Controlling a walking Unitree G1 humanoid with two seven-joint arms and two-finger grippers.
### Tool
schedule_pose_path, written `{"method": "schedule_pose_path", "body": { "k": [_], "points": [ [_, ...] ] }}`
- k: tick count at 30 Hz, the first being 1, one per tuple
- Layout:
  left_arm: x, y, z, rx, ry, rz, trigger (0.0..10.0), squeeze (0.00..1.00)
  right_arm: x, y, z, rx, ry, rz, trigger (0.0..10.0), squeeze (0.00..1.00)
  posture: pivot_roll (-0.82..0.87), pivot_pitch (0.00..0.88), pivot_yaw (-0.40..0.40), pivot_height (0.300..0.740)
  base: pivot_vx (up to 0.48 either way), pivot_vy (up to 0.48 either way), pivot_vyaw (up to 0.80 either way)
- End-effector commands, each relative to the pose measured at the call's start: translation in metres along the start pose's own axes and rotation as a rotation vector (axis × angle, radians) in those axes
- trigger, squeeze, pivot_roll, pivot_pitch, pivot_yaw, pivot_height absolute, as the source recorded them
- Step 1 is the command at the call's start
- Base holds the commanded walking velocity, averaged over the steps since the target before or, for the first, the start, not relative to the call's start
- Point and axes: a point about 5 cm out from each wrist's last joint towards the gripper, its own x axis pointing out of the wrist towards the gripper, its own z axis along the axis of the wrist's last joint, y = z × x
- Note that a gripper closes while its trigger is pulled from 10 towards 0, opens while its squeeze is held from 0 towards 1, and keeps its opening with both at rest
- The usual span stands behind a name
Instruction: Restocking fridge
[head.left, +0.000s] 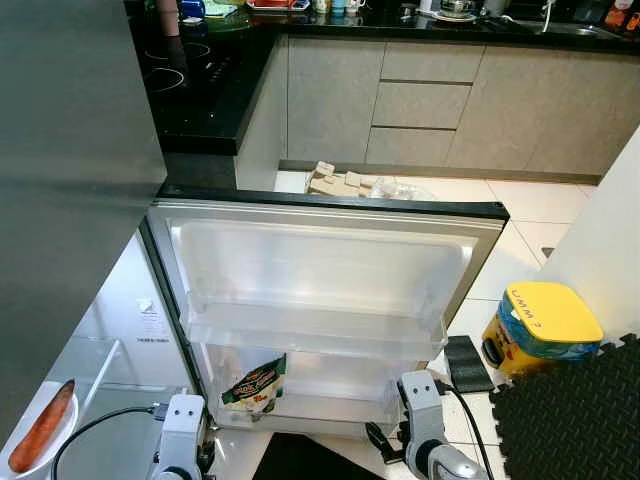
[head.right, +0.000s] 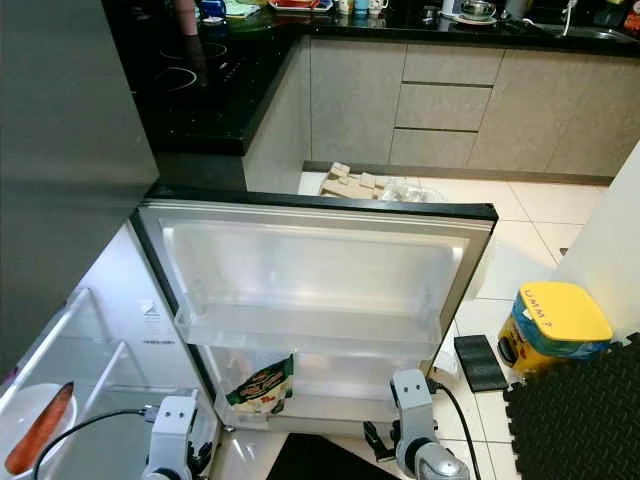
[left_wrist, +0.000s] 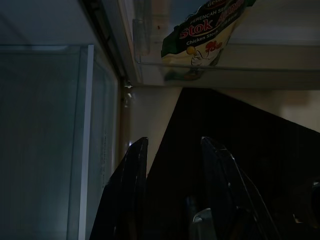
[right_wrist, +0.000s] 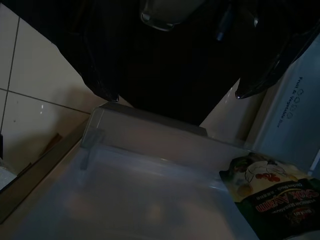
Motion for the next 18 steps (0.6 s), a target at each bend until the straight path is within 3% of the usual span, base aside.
{"method": "schedule_pose_path", "body": {
  "k": [1, 18],
  "points": [
    [0.0005, -0.0050, -0.0018, 0.012, 0.013, -0.014, 10.0, 0.00, -0.0020, -0.0016, -0.0055, 0.004, 0.022, -0.010, 10.0, 0.00, -0.07, 0.001, -0.049, 0.738, -0.247, 0.000, 0.00],
    [-0.0015, 0.0036, -0.0041, 0.029, 0.028, -0.015, 10.0, 0.00, -0.0032, -0.0020, -0.0090, 0.005, 0.033, -0.018, 10.0, 0.00, -0.08, 0.000, -0.042, 0.738, -0.349, 0.000, 0.00]
  ]
}}
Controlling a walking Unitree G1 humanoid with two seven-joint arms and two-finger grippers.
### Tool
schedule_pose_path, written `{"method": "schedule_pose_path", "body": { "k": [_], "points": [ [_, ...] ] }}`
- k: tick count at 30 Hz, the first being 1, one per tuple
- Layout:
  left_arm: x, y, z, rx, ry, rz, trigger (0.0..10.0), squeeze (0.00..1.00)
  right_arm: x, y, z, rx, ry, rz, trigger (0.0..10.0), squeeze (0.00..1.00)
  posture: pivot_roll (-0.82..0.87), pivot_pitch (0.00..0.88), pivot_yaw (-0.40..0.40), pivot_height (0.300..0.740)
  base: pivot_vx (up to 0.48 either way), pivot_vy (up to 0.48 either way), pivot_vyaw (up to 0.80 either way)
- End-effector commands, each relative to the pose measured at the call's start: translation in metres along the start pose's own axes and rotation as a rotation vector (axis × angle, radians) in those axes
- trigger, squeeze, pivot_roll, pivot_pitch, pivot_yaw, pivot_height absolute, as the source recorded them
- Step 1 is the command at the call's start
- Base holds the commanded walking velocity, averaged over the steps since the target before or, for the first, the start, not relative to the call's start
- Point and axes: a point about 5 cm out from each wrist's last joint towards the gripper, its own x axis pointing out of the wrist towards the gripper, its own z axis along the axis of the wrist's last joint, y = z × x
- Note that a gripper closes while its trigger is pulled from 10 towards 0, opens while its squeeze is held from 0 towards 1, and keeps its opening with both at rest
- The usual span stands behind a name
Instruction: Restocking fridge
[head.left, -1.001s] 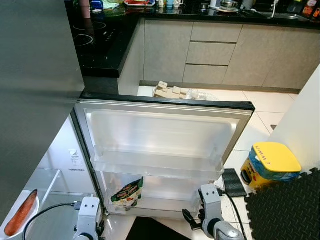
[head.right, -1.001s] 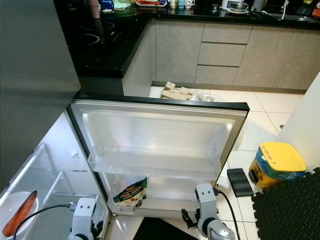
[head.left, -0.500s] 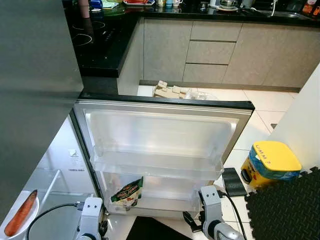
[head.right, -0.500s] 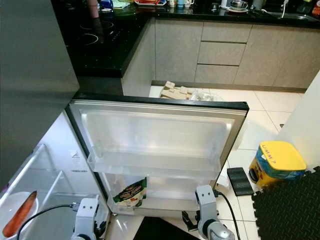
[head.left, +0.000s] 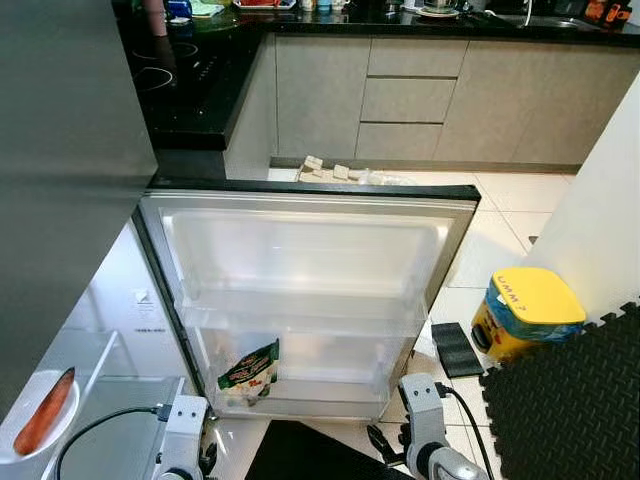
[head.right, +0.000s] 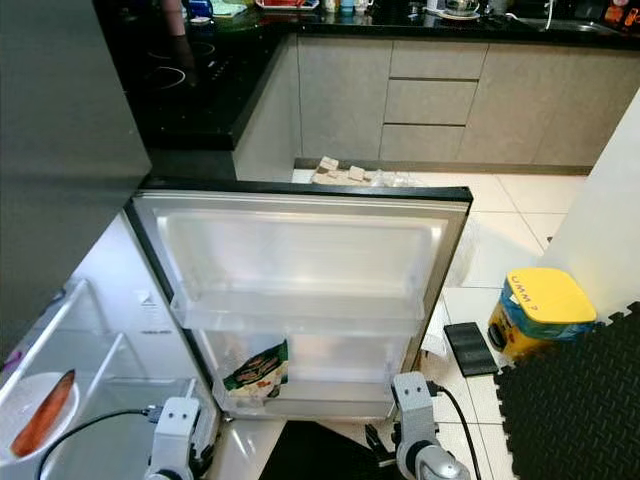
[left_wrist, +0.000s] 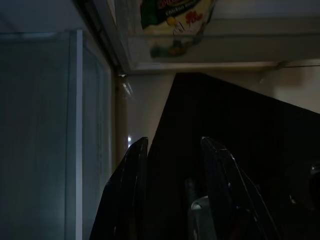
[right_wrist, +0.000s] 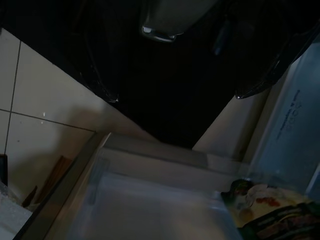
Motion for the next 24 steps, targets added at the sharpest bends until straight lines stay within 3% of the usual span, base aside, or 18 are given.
{"method": "schedule_pose_path", "body": {
  "k": [1, 18, 24],
  "points": [
    [-0.0014, 0.0053, -0.0022, 0.009, 0.015, 0.004, 10.0, 0.00, -0.0020, -0.0014, -0.0054, 0.003, 0.020, -0.007, 10.0, 0.00, -0.08, 0.000, -0.041, 0.738, -0.401, 0.000, 0.00],
    [-0.0026, 0.0059, -0.0056, 0.010, 0.026, 0.007, 10.0, 0.00, -0.0014, -0.0018, -0.0028, -0.002, 0.009, -0.006, 10.0, 0.00, -0.08, 0.000, -0.043, 0.738, -0.401, 0.000, 0.00],
    [-0.0021, 0.0058, -0.0049, 0.012, 0.026, 0.014, 10.0, 0.00, -0.0012, -0.0022, -0.0017, -0.003, 0.005, -0.007, 10.0, 0.00, -0.08, 0.003, -0.039, 0.738, 0.000, 0.000, 0.00]
  ]
}}
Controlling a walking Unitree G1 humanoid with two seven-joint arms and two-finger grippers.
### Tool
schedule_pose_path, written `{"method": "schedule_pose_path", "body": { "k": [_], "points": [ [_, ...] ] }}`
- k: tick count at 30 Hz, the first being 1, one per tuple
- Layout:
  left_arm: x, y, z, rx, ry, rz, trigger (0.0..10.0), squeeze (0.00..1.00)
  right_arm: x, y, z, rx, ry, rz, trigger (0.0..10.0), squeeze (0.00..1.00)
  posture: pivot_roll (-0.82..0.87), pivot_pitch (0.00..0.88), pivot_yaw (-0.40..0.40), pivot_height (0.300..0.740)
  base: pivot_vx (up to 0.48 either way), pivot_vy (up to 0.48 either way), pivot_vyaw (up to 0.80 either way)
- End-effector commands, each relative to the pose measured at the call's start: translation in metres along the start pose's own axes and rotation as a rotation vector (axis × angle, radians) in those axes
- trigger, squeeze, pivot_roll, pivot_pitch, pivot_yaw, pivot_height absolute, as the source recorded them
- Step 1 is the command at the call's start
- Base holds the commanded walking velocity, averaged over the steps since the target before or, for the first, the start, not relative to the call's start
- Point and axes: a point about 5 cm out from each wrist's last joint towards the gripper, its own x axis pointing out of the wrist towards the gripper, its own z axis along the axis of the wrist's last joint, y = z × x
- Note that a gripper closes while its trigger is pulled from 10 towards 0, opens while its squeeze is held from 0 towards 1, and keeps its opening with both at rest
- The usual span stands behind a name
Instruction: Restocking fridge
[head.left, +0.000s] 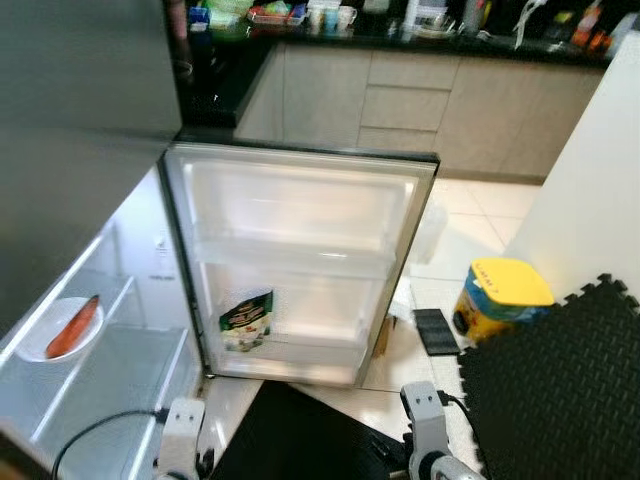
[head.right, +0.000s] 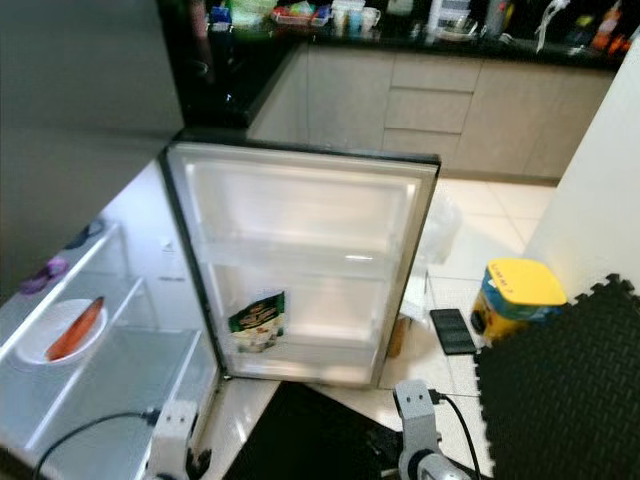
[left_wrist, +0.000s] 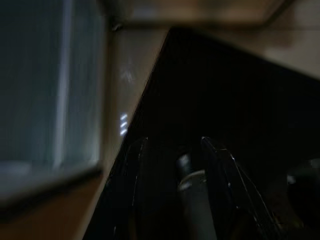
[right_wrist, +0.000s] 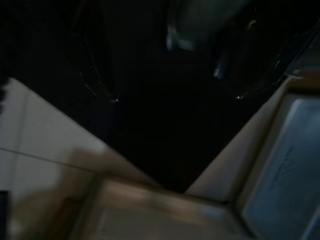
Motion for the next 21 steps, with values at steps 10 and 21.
{"method": "schedule_pose_path", "body": {
  "k": [10, 21],
  "points": [
    [0.0017, -0.0008, 0.0047, -0.023, -0.016, 0.010, 10.0, 0.00, 0.0003, -0.0048, 0.0078, -0.011, -0.030, 0.003, 10.0, 0.00, -0.09, 0.010, -0.040, 0.738, 0.000, 0.000, 0.00],
    [0.0032, -0.0047, 0.0067, 0.001, -0.013, 0.006, 10.0, 0.00, 0.0010, -0.0040, 0.0110, -0.013, -0.048, 0.009, 10.0, 0.00, -0.09, 0.014, -0.038, 0.738, 0.000, -0.147, 0.00]
  ]
}}
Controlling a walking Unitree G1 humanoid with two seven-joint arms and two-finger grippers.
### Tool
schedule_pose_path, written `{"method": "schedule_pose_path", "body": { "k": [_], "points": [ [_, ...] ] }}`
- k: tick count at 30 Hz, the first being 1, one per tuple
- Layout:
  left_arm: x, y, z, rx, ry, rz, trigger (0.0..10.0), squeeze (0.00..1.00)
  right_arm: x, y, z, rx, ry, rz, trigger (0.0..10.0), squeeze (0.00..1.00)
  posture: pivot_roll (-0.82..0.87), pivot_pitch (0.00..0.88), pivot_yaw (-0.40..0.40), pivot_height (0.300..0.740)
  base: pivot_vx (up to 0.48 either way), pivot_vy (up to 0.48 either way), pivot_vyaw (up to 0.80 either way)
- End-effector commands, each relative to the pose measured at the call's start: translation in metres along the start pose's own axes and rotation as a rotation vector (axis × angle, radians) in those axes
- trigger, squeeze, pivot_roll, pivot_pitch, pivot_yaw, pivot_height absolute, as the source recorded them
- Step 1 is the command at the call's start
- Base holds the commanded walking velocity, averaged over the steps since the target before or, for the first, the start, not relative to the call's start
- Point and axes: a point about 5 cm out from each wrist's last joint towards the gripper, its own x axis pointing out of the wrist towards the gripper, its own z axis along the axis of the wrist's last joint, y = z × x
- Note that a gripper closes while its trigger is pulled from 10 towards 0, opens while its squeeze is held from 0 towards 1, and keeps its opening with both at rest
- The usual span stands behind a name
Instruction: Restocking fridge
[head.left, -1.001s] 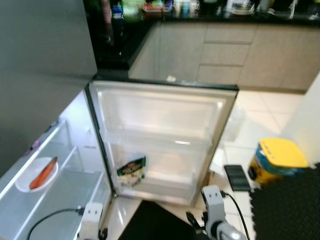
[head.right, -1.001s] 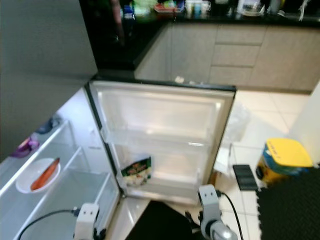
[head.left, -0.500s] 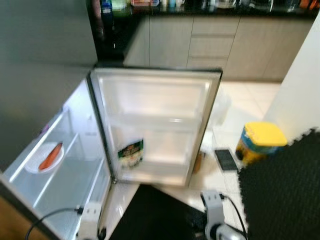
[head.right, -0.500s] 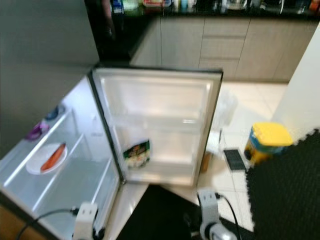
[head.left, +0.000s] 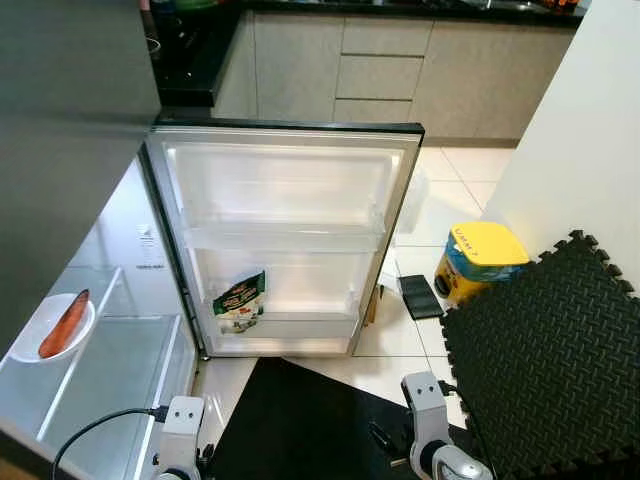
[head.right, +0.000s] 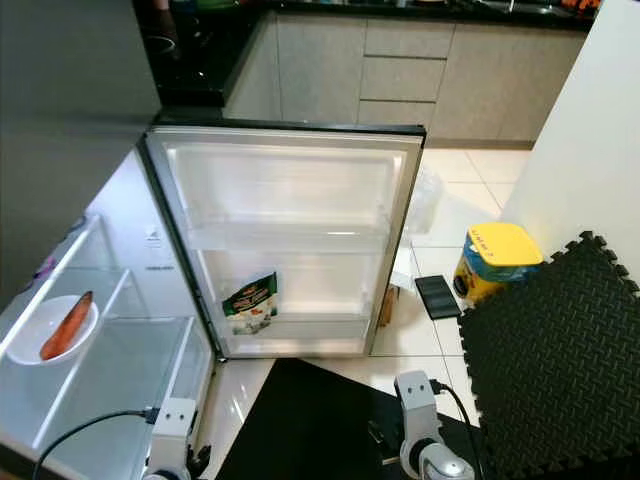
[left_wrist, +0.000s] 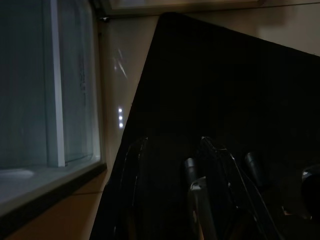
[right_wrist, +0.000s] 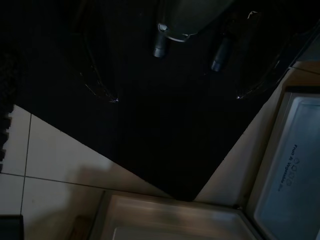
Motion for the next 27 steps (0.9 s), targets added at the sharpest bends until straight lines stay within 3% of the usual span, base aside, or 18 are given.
{"method": "schedule_pose_path", "body": {
  "k": [1, 17, 27],
  "points": [
    [0.0002, -0.0038, -0.0022, 0.010, 0.012, -0.006, 10.0, 0.00, 0.0007, -0.0007, 0.0040, -0.002, -0.019, 0.001, 10.0, 0.00, -0.09, 0.014, -0.038, 0.738, 0.000, -0.412, 0.00],
    [-0.0025, 0.0023, -0.0074, 0.000, 0.025, 0.008, 10.0, 0.00, 0.0009, -0.0022, 0.0055, -0.005, -0.020, -0.003, 10.0, 0.00, -0.09, 0.014, -0.043, 0.738, 0.000, -0.412, 0.00],
    [-0.0044, 0.0046, -0.0089, -0.018, 0.000, 0.035, 10.0, 0.00, 0.0010, -0.0033, 0.0062, -0.013, -0.016, -0.003, 10.0, 0.00, -0.09, 0.021, -0.050, 0.738, 0.000, 0.000, 0.00]
  ]
}}
